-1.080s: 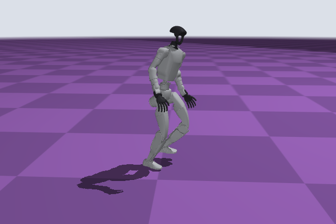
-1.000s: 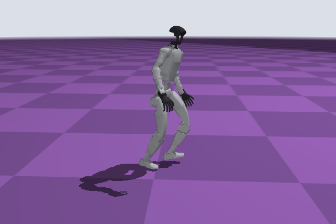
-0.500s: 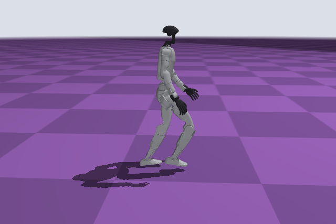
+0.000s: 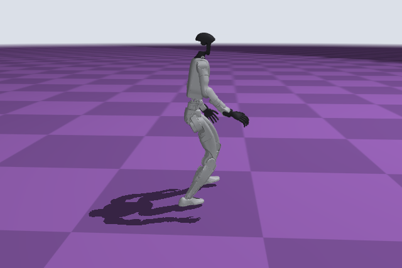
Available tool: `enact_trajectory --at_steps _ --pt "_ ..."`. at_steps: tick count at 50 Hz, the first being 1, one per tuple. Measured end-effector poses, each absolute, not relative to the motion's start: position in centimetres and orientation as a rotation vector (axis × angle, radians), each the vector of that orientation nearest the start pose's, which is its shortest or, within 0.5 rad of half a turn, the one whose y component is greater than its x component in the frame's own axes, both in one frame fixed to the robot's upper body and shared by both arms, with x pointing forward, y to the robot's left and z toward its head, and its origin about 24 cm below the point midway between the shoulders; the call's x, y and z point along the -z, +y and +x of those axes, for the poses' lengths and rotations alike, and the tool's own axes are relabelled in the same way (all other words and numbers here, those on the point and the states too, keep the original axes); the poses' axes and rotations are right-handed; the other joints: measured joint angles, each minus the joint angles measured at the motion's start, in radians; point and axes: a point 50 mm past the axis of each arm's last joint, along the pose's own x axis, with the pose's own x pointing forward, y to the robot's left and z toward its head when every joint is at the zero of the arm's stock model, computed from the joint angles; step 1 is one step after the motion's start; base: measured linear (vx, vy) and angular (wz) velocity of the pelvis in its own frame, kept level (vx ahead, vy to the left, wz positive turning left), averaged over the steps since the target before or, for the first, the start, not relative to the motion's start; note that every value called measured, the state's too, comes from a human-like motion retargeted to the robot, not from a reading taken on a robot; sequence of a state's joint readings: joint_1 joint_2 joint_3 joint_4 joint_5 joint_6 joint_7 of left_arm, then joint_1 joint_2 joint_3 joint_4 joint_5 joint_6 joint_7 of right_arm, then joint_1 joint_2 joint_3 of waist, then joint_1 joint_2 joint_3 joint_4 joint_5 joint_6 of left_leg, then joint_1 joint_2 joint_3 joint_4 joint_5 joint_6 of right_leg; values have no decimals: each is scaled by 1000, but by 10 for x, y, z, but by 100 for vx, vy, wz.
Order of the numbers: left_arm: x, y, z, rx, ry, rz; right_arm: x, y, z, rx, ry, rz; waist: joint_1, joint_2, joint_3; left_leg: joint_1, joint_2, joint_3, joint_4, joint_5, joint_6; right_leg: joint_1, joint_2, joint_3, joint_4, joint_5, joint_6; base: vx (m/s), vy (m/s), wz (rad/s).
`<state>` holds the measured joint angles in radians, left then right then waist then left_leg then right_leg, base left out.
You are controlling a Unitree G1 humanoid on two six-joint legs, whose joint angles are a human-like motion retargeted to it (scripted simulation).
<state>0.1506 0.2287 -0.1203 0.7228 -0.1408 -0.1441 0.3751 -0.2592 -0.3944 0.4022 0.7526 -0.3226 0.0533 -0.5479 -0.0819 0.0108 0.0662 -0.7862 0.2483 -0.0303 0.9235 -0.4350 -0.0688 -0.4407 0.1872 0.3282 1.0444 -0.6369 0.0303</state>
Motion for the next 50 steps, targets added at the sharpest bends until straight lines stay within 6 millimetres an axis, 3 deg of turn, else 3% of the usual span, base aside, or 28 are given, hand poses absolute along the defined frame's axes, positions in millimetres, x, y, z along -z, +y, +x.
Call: enact_trajectory --at_steps 2,5,8,13,17,20,24,28,30,31,35,38,40,43,47,50 --pt "112 237 127 -459 701 240 27 -211 280 175 220 -1031 -16 -23 -13 -35 -26 -55 -121 98 -43 2 -38 84 53 -83 3 63 56 -21" --pt "111 243 112 -519 700 237 19 -201 286 153 163 -1055 -30 -33 -26 -83 -34 -78 -82 135 -64 3 -86 169 136 -158 7 61 63 -33" --pt "101 251 116 -551 649 275 27 -206 280 146 205 -1085 -59 -54 -23 -46 -37 9 -21 78 -35 -6 -193 178 183 -90 23 61 65 -13" --pt "54 279 157 -582 410 416 46 -237 255 165 345 -1085 -66 -77 -6 101 -42 166 -55 -10 2 -94 -300 42 259 119 17 55 59 -16" --pt "0 301 184 -639 167 503 53 -254 238 188 408 -1035 -73 -93 -15 220 -71 238 -95 31 6 -136 -219 -93 208 160 15 47 52 8" --pt "-37 305 200 -627 -9 558 55 -255 230 190 420 -962 -75 -104 -7 266 -95 235 -29 60 5 -151 -82 -139 93 182 81 37 50 40" --pt "-81 285 222 -544 -242 577 52 -246 230 196 376 -893 -73 -111 14 245 -84 148 164 -76 43 -206 15 -121 67 161 128 23 55 32" --pt "-108 251 238 -428 -402 539 38 -229 246 221 266 -915 -24 -98 87 186 21 -40 332 -274 81 -256 -13 -65 227 25 91 12 67 -2" --pt "-109 228 246 -362 -426 536 30 -225 258 260 212 -978 9 -84 145 172 47 -128 361 -344 79 -266 -46 -13 300 -34 84 7 77 31" --pt "-105 215 250 -323 -423 545 29 -226 261 287 207 -1010 24 -78 172 182 35 -137 357 -364 75 -262 -79 11 310 -11 91 6 82 68" --pt "-82 165 258 -153 -381 603 36 -240 257 386 262 -1076 54 -73 229 248 -90 -76 277 -413 99 -299 -328 48 345 248 81 9 85 112" --pt "-70 146 263 -52 -345 664 43 -260 248 431 340 -1084 42 -85 236 319 -213 -11 169 -412 134 -330 -433 44 411 352 45 19 79 123" --pt "-62 143 268 -20 -309 698 49 -271 241 448 399 -1079 31 -92 242 378 -275 18 95 -393 143 -330 -440 10 442 348 13 28 70 101" --pt "-42 152 274 -29 -208 725 60 -281 229 449 487 -1048 3 -100 248 455 -334 44 20 -337 125 -305 -334 -82 414 300 9 35 58 116" --pt "-10 177 273 -113 -24 716 74 -286 210 426 587 -958 -59 -120 247 512 -397 47 18 -266 64 -288 -92 -156 206 262 93 43 45 159" --pt "10 203 265 -198 106 693 82 -288 196 413 637 -892 -89 -99 242 514 -393 57 124 -187 -7 -285 74 -167 -24 269 135 44 35 147"
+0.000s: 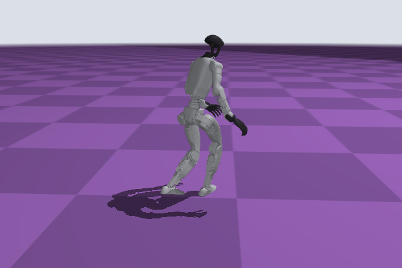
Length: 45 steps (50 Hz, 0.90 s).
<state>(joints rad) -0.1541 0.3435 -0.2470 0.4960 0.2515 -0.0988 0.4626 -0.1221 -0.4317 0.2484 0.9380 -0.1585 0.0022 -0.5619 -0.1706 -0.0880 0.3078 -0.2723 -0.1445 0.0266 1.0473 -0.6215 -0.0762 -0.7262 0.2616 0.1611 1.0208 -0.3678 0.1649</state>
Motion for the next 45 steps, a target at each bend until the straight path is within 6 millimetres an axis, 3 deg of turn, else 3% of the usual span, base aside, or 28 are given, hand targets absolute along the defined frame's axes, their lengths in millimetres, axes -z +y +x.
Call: enact_trajectory --at_steps 5,7,10,13,15,18,23,27,30,32,38,43,45 --pt "42 238 239 -302 325 627 96 -295 164 376 757 -851 9 58 -10 -65 74 52 347 64 -81 -8 78 -53 -67 -36 -71 38 28 124" --pt "54 251 225 -344 423 599 103 -295 154 336 810 -855 20 69 -5 -111 157 85 499 48 -51 -21 56 -88 5 -105 -120 32 22 132" --pt "71 265 206 -390 560 565 111 -286 150 257 862 -847 48 65 8 -201 311 123 641 1 50 -33 5 -124 70 -182 -153 27 19 123" --pt "80 273 198 -379 647 525 114 -268 165 170 858 -809 95 50 26 -287 433 127 602 -50 135 -8 -46 -136 10 -173 -142 22 17 95" --pt "85 271 195 -337 681 514 113 -257 176 121 835 -783 131 39 37 -313 482 139 491 -94 165 20 -78 -134 -64 -149 -124 19 18 78" --pt "86 259 201 -238 676 525 107 -245 192 75 786 -754 177 21 46 -310 497 178 237 -150 163 58 -131 -131 -178 -118 -94 16 18 87" --pt "64 218 241 -14 503 610 90 -236 223 57 685 -752 213 -15 57 -276 435 242 -106 -154 138 77 -234 -148 -293 -104 -55 10 13 117" --pt "26 166 278 183 256 679 71 -229 249 44 578 -793 241 -27 65 -282 393 243 -198 -133 113 62 -292 -166 -300 -120 -49 2 2 109" --pt "-8 126 296 319 65 716 46 -225 276 40 451 -850 261 -31 67 -289 358 232 -254 -95 97 59 -334 -180 -311 -130 -51 -3 -9 111" --pt "-31 105 305 384 -47 730 16 -224 301 47 330 -910 269 -29 68 -280 327 228 -331 -47 90 70 -366 -196 -353 -121 -54 -6 -17 117" --pt "-41 73 297 485 -147 714 -54 -197 341 -14 -28 -1085 296 -8 25 -300 350 233 -203 -139 115 18 -424 -231 -274 -137 -73 -15 -21 93" --pt "-17 84 289 452 -36 658 -104 -162 348 -85 -322 -1140 267 65 -18 -181 370 199 15 -208 117 19 -375 -269 -261 -128 -99 -21 -13 31" --pt "-2 91 284 422 28 631 -111 -151 342 -118 -399 -1130 249 98 -35 -98 359 173 55 -215 105 24 -341 -283 -256 -118 -107 -23 -5 -3"
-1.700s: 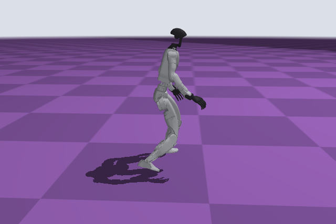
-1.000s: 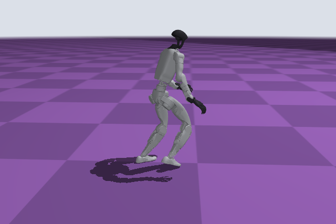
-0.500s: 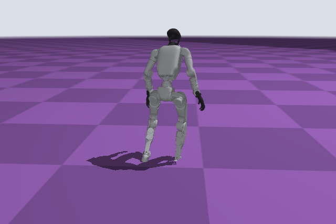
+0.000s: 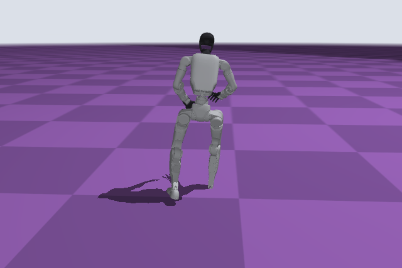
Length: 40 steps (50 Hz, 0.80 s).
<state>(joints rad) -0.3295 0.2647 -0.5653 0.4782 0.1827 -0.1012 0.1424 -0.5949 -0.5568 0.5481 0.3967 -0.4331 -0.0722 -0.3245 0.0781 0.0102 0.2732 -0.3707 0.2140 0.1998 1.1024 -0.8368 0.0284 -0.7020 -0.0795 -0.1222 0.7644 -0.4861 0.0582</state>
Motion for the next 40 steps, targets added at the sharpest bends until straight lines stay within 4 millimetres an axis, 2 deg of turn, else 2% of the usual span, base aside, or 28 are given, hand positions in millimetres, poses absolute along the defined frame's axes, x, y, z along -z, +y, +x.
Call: enact_trajectory --at_steps 4,7,11,15,20,25,32,36,40 --pt "19 100 274 364 112 600 -96 -144 325 -161 -412 -1082 -46 23 -32 144 -94 -56 -83 -8 -18 -23 29 0 30 23 3 -26 2 0" --pt "22 102 272 333 114 596 -76 -145 313 -172 -363 -1030 -85 -2 -46 216 -194 -92 -231 -20 -4 -53 21 35 47 49 31 -30 8 13" --pt "11 101 281 303 53 618 -56 -147 299 -159 -286 -940 -132 -71 -44 267 -310 -122 -429 -24 44 -94 21 159 38 109 113 -35 12 24" --pt "-6 103 293 269 -25 650 -49 -146 290 -148 -246 -843 -165 -113 -32 252 -349 -130 -512 -4 72 -113 44 275 -10 159 198 -38 12 20" --pt "-18 113 297 213 -67 653 -53 -134 281 -174 -272 -740 -169 -130 -21 168 -317 -120 -437 8 71 -123 51 253 41 139 204 -38 7 1" --pt "-22 130 297 142 -60 641 -71 -121 277 -204 -343 -665 -160 -144 -16 129 -293 -139 -390 34 62 -58 -1 187 195 64 175 -31 2 25" --pt "-17 152 289 52 -11 582 -91 -110 277 -185 -422 -585 -102 -167 -10 127 -278 -173 -349 59 45 165 -108 153 357 -31 120 -21 -5 40" --pt "-18 161 286 22 -3 545 -105 -107 280 -162 -467 -538 -74 -176 2 167 -272 -201 -392 95 36 327 -142 162 314 -54 112 -12 -11 50" --pt "-18 166 282 6 -4 532 -113 -103 282 -147 -503 -508 -44 -176 7 185 -255 -219 -387 107 26 451 -127 190 230 -75 115 -9 -15 41"
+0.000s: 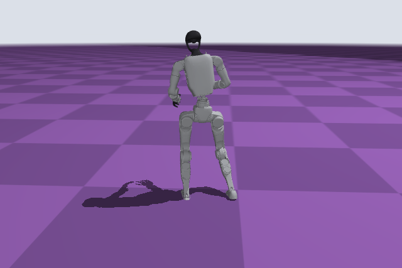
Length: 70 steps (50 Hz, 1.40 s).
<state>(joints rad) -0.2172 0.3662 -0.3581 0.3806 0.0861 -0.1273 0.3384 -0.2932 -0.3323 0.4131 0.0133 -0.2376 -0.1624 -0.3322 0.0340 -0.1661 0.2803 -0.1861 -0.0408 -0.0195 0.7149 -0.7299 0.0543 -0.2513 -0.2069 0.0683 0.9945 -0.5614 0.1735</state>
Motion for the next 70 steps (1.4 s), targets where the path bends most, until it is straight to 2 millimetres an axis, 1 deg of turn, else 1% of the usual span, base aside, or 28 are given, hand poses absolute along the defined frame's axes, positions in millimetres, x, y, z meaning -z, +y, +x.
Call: enact_trajectory --at_steps 5,7,8,10,12,13,15,17,19,22,26,30,33,37,40,43,48,50,53,57,60,65,70 --pt "-20 171 279 -18 -26 534 -113 -103 282 -124 -518 -508 36 27 14 24 54 -24 20 3 -20 124 79 37 -138 -28 -8 -8 -20 35" --pt "-19 171 275 -25 -30 532 -108 -104 280 -120 -503 -519 45 33 22 18 68 -32 59 -3 -27 150 101 48 -148 -51 -16 -10 -22 38" --pt "-22 172 276 -34 -44 533 -107 -105 280 -114 -503 -527 52 53 25 26 97 -39 49 1 -35 178 130 46 -197 -43 -25 -9 -23 38" --pt "-21 173 273 -43 -46 529 -99 -108 278 -108 -477 -542 60 63 38 20 117 -47 89 -3 -44 200 156 50 -197 -63 -36 -12 -23 44" --pt "-25 174 274 -62 -63 527 -94 -113 279 -90 -459 -560 68 98 45 21 172 -54 89 7 -61 239 206 44 -265 -47 -53 -13 -23 50" --pt "-23 175 272 -69 -62 526 -89 -116 277 -85 -438 -568 70 102 55 15 183 -53 115 8 -66 244 217 43 -252 -57 -57 -16 -22 59" --pt "-27 176 273 -91 -78 522 -82 -124 277 -61 -411 -589 73 133 61 7 245 -39 117 24 -81 273 260 34 -313 -34 -72 -17 -21 69" --pt "-25 177 270 -109 -75 521 -71 -131 274 -40 -367 -606 69 145 80 -7 294 5 165 28 -80 281 276 18 -299 -40 -81 -20 -19 92" --pt "-27 177 271 -130 -86 524 -64 -140 273 -9 -334 -628 61 164 88 -19 358 66 186 26 -69 292 297 -1 -331 -24 -92 -22 -18 106" --pt "-28 178 270 -153 -96 538 -54 -154 271 38 -280 -658 47 189 101 -38 418 132 227 1 -50 290 321 -28 -348 -9 -106 -23 -15 106" --pt "-26 178 268 -163 -100 567 -39 -171 266 95 -204 -686 20 223 124 -52 462 187 310 -52 -34 265 348 -61 -322 -4 -128 -25 -14 104" --pt "-26 176 269 -155 -108 594 -29 -191 264 162 -133 -705 -24 262 114 -60 475 251 373 -97 -11 219 362 -102 -351 26 -143 -23 -12 118" --pt "-24 174 269 -136 -103 613 -19 -205 259 211 -64 -713 -64 286 98 -40 468 300 421 -121 -4 178 362 -138 -362 39 -150 -22 -12 129" --pt "-16 171 268 -102 -75 635 1 -222 248 272 50 -723 -120 323 69 18 450 359 454 -127 -19 140 367 -194 -403 64 -155 -20 -11 140" --pt "-7 170 266 -83 -38 650 20 -233 237 316 154 -727 -159 351 42 75 432 402 428 -118 -41 123 370 -244 -459 90 -156 -18 -9 156" --pt "7 170 264 -81 23 659 43 -241 221 353 276 -718 -195 368 14 134 402 444 338 -100 -64 116 364 -300 -525 120 -154 -17 -6 170" --pt "32 173 260 -97 145 670 79 -245 192 388 475 -686 -227 356 -33 212 306 492 78 -65 -85 101 321 -385 -605 160 -141 -18 -2 175" --pt "41 174 257 -104 195 674 91 -242 181 389 542 -668 -227 341 -48 232 256 491 -37 -50 -82 89 295 -412 -616 169 -135 -20 3 167" --pt "56 177 248 -111 277 683 105 -236 168 373 623 -641 -214 324 -55 238 216 473 -135 -43 -71 64 262 -441 -597 173 -131 -23 4 151" --pt "80 184 229 -110 410 709 115 -227 159 335 684 -617 -187 300 -54 222 183 431 -190 -33 -53 23 222 -442 -546 173 -127 -23 6 134" --pt "99 192 210 -106 532 738 119 -221 158 302 701 -607 -170 279 -52 199 153 376 -206 -15 -38 -18 201 -398 -492 168 -118 -21 7 131" --pt "125 210 173 -111 734 782 117 -216 166 265 681 -606 -161 234 -54 153 80 276 -218 31 -20 -103 172 -269 -359 119 -100 -19 8 130" --pt "138 227 144 -141 871 805 111 -216 176 250 644 -630 -162 186 -62 110 -3 189 -216 70 -3 -165 134 -171 -201 38 -106 -14 6 116"
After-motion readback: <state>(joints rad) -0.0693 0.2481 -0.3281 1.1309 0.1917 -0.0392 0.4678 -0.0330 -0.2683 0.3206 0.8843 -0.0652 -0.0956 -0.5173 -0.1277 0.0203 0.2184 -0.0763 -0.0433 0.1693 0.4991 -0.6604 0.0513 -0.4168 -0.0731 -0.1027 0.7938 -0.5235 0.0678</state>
